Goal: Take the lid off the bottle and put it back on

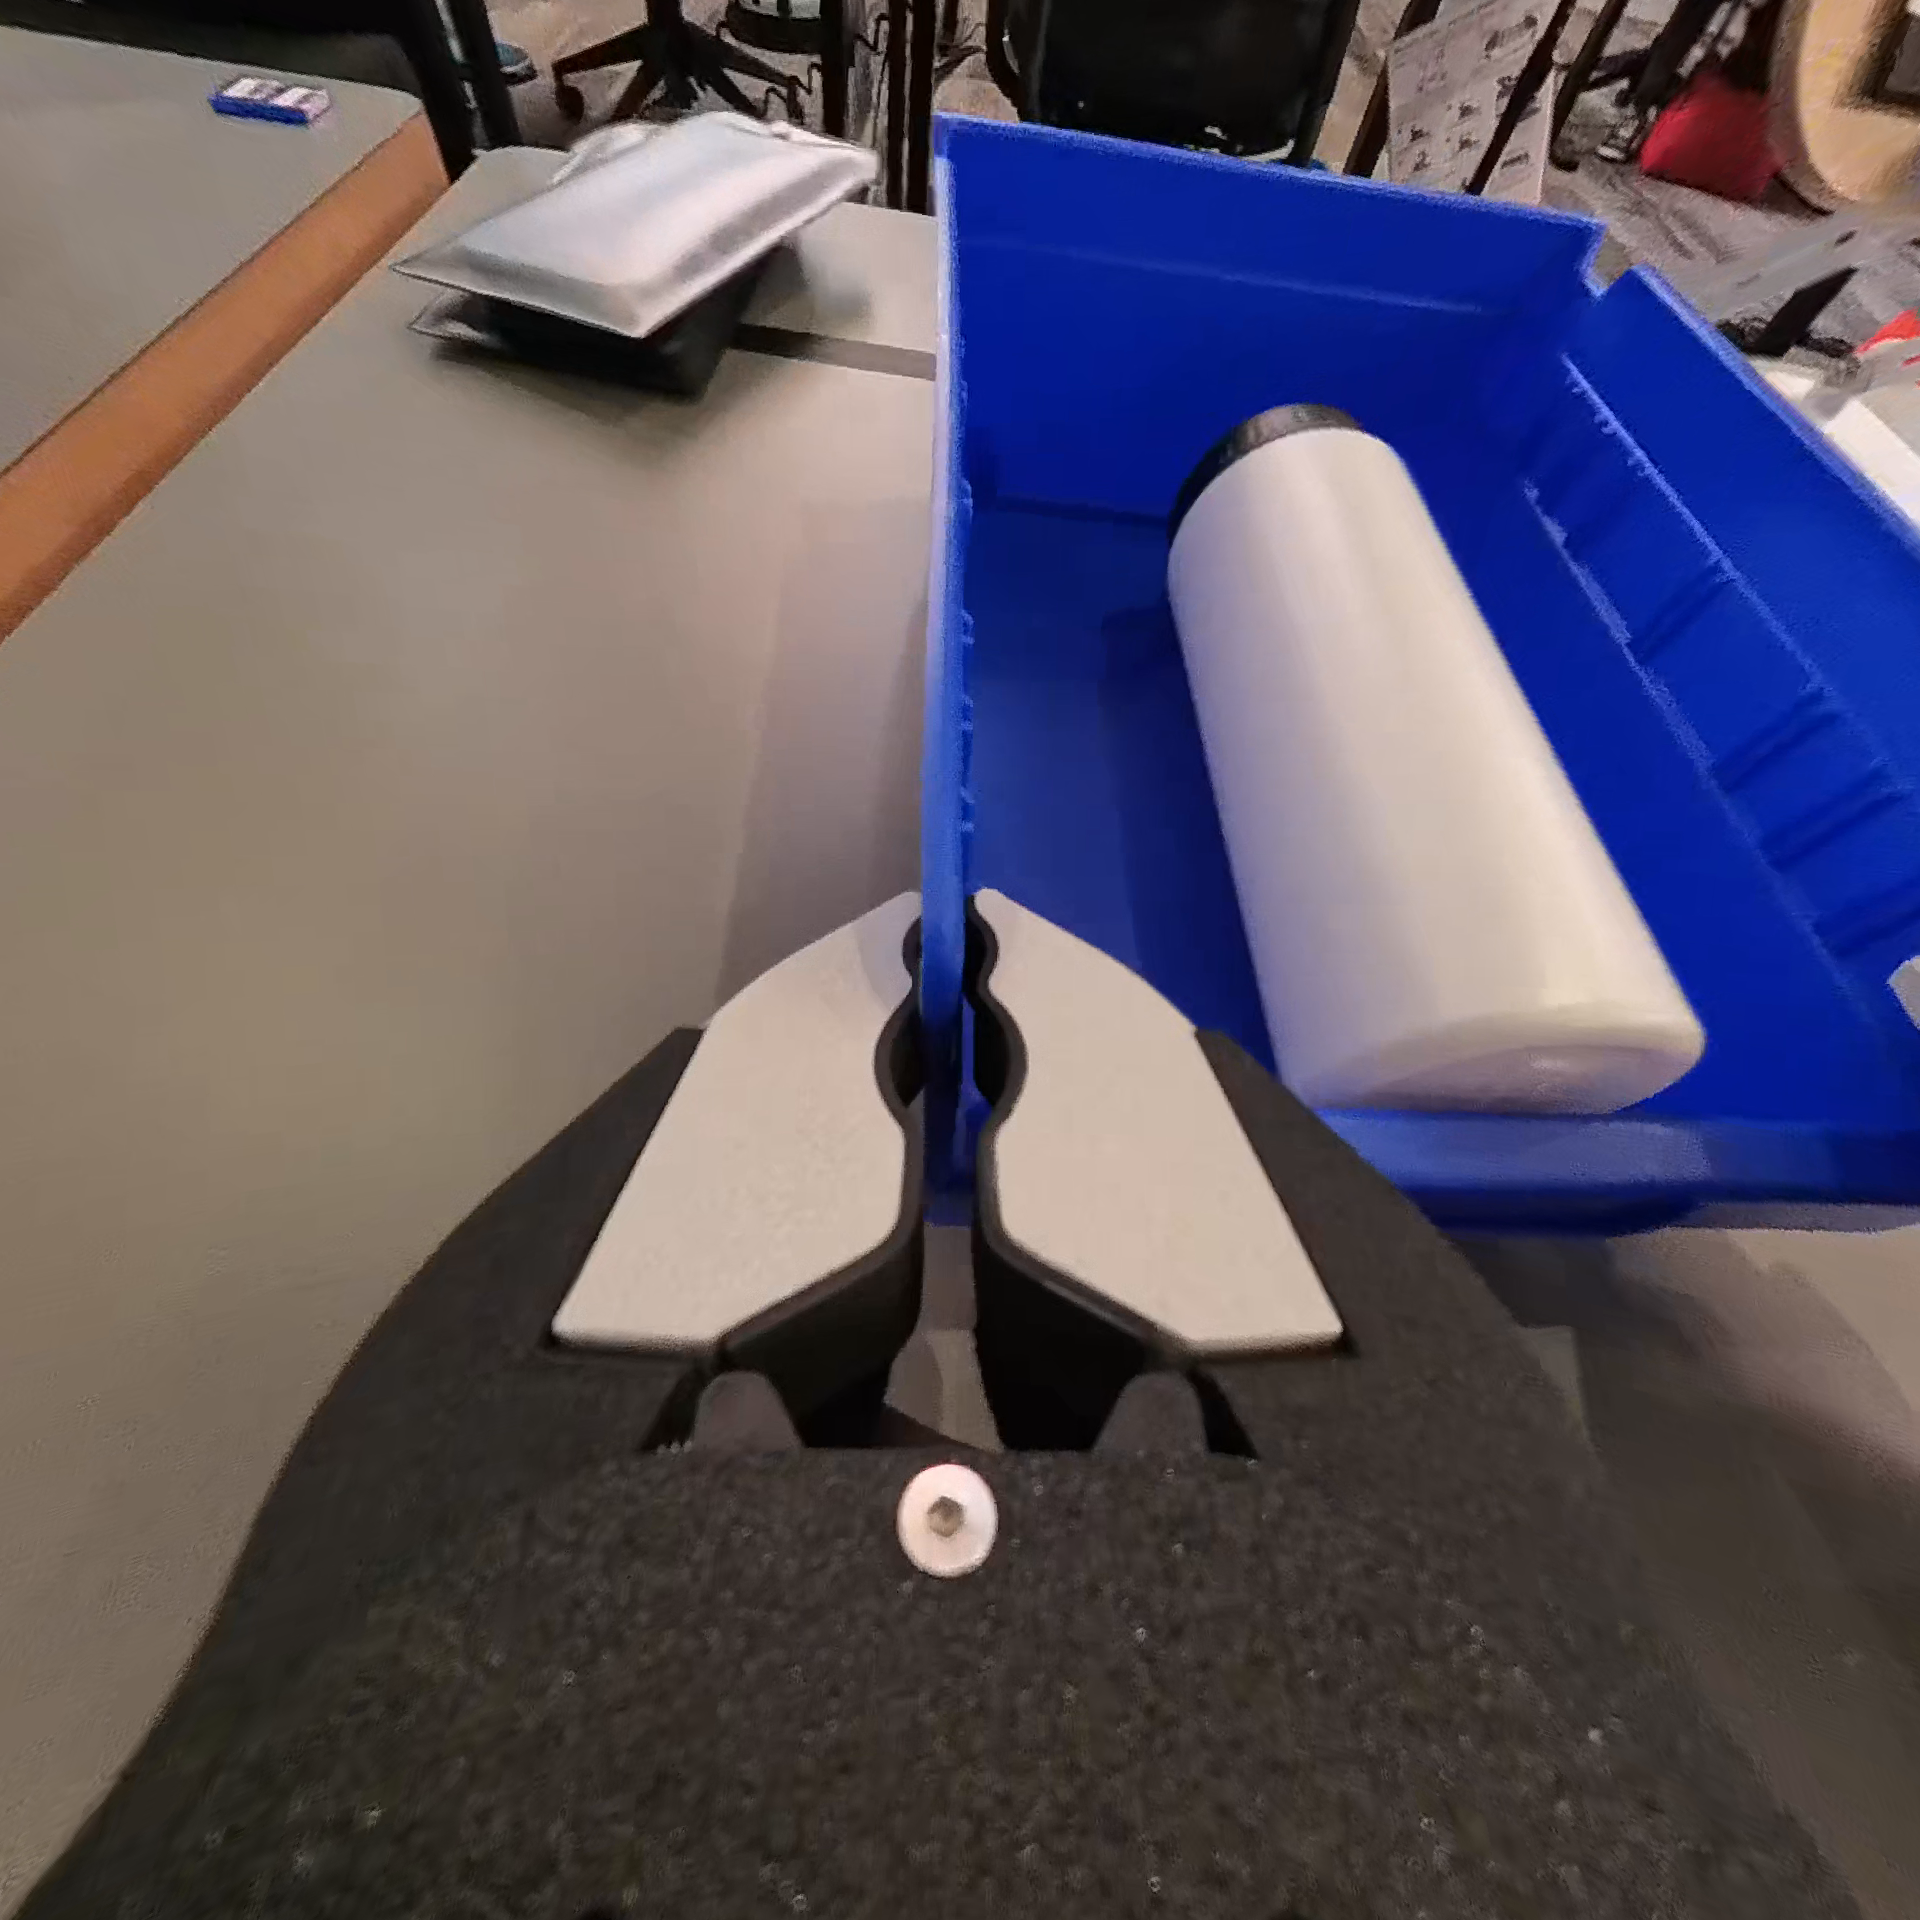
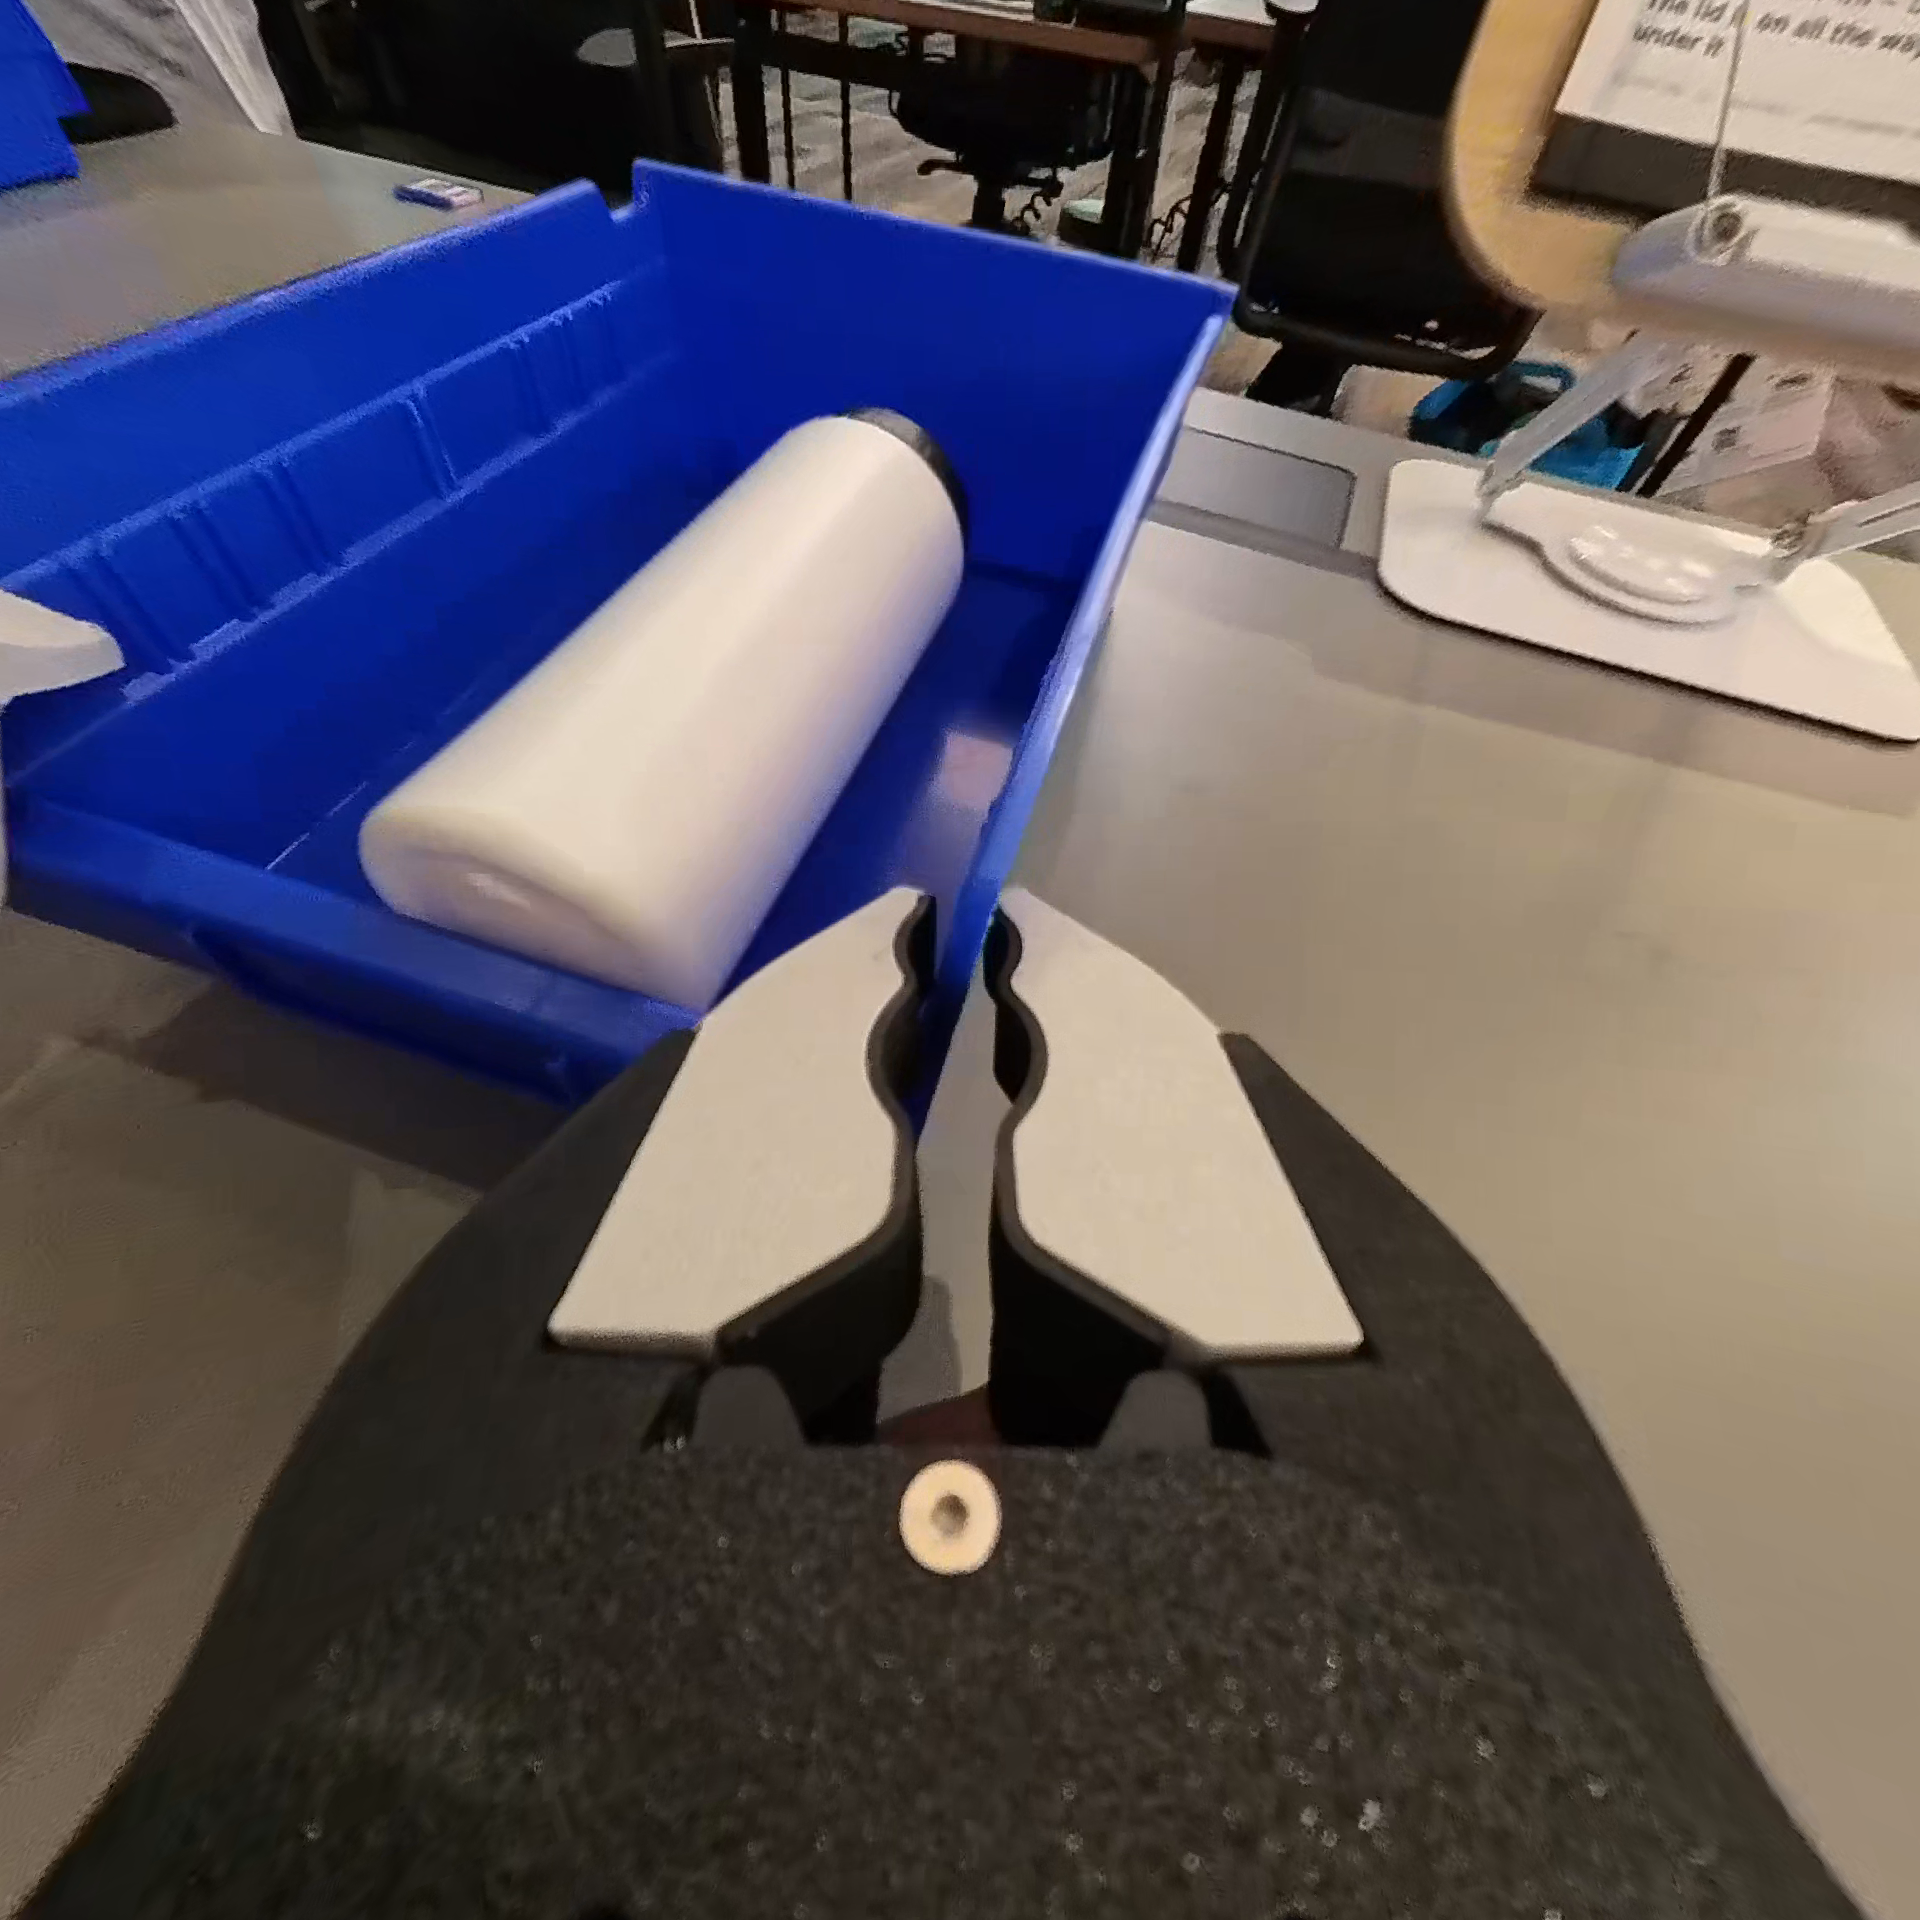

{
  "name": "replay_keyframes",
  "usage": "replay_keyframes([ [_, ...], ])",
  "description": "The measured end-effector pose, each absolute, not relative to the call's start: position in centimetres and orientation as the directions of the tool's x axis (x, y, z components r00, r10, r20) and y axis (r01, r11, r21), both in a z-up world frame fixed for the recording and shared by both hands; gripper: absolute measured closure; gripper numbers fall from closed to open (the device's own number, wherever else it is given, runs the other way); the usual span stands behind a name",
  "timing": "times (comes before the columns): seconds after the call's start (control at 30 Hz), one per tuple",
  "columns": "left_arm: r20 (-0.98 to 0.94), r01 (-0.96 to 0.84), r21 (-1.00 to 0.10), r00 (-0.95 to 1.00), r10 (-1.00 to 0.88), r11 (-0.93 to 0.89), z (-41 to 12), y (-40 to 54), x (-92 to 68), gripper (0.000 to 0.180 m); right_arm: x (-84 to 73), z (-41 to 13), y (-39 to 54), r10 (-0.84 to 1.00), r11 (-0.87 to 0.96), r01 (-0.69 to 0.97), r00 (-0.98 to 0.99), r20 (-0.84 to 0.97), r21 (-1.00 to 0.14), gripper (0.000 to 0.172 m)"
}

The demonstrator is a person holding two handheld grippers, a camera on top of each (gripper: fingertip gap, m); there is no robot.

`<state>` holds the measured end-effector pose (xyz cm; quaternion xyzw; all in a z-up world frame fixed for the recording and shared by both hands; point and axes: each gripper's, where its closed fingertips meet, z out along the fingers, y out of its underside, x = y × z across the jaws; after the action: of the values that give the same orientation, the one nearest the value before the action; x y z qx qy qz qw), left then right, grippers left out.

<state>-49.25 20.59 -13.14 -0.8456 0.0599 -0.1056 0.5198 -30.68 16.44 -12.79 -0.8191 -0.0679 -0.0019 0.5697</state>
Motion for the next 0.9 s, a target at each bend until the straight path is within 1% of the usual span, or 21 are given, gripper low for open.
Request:
replay_keyframes([
  [0.07, 0.147, 0.045, -0.892, 0.970, -0.193, -0.450, -13.0, 20.6, -49.5, 0.177, -31.1, -12.8, 16.4, 0.132, -0.344, 0.094, 0.990, 0.050, -0.934, 0.162],
  [0.13, 0.159, 0.059, -0.900, 0.967, -0.198, -0.432, -12.4, 20.4, -49.5, 0.173, -31.3, -12.8, 16.0, 0.207, -0.367, 0.130, 0.977, 0.056, -0.921, 0.159],
  [0.2, 0.161, 0.076, -0.926, 0.965, -0.205, -0.371, -10.2, 19.8, -49.7, 0.148, -31.1, -12.5, 14.8, 0.315, -0.388, 0.168, 0.948, 0.041, -0.906, 0.145],
  [0.27, 0.182, 0.119, -0.955, 0.958, -0.223, -0.271, -6.8, 18.6, -49.5, 0.141, -30.3, -12.4, 12.2, 0.454, -0.415, 0.227, 0.891, 0.015, -0.881, 0.131],
  [0.33, 0.210, 0.148, -0.964, 0.935, -0.287, -0.222, -4.4, 17.2, -47.9, 0.140, -28.0, -12.3, 9.2, 0.550, -0.434, 0.276, 0.835, -0.009, -0.858, 0.128],
  [0.37, 0.222, 0.148, -0.961, 0.917, -0.332, -0.233, -3.9, 16.4, -46.5, 0.138, -26.5, -12.3, 7.7, 0.581, -0.434, 0.297, 0.814, -0.012, -0.850, 0.128],
  [0.4, 0.235, 0.140, -0.954, 0.896, -0.377, -0.264, -3.9, 15.7, -44.8, 0.132, -24.6, -12.3, 6.5, 0.592, -0.430, 0.305, 0.806, -0.011, -0.849, 0.128],
  [0.43, 0.256, 0.132, -0.944, 0.871, -0.420, -0.301, -4.2, 14.8, -42.8, 0.124, -22.5, -12.2, 5.4, 0.591, -0.427, 0.307, 0.807, -0.006, -0.850, 0.128],
  [0.47, 0.285, 0.134, -0.932, 0.843, -0.456, -0.336, -4.6, 13.8, -40.6, 0.121, -20.3, -12.3, 4.5, 0.581, -0.430, 0.306, 0.814, -0.001, -0.849, 0.128],
  [0.5, 0.321, 0.139, -0.919, 0.809, -0.493, -0.370, -5.0, 12.6, -38.2, 0.121, -18.0, -12.5, 3.6, 0.568, -0.440, 0.309, 0.823, 0.005, -0.843, 0.127],
  [0.57, 0.360, 0.113, -0.896, 0.753, -0.551, -0.430, -6.3, 10.0, -33.5, 0.118, -13.2, -12.8, 2.5, 0.515, -0.457, 0.317, 0.856, 0.043, -0.831, 0.121],
  [0.67, 0.328, 0.040, -0.886, 0.758, -0.564, -0.462, -8.6, 7.2, -29.0, 0.117, -6.9, -12.8, 1.3, 0.409, -0.465, 0.276, 0.910, 0.073, -0.841, 0.117],
  [0.77, 0.270, -0.032, -0.883, 0.780, -0.564, -0.467, -11.0, 5.1, -27.2, 0.116, -3.4, -13.1, -0.1, 0.356, -0.467, 0.190, 0.934, 0.013, -0.864, 0.110],
  [0.9, 0.198, -0.110, -0.875, 0.808, -0.555, -0.472, -13.5, 3.9, -27.5, 0.116, -0.6, -13.9, -1.1, 0.263, -0.430, 0.082, 0.964, -0.038, -0.899, 0.111],
])
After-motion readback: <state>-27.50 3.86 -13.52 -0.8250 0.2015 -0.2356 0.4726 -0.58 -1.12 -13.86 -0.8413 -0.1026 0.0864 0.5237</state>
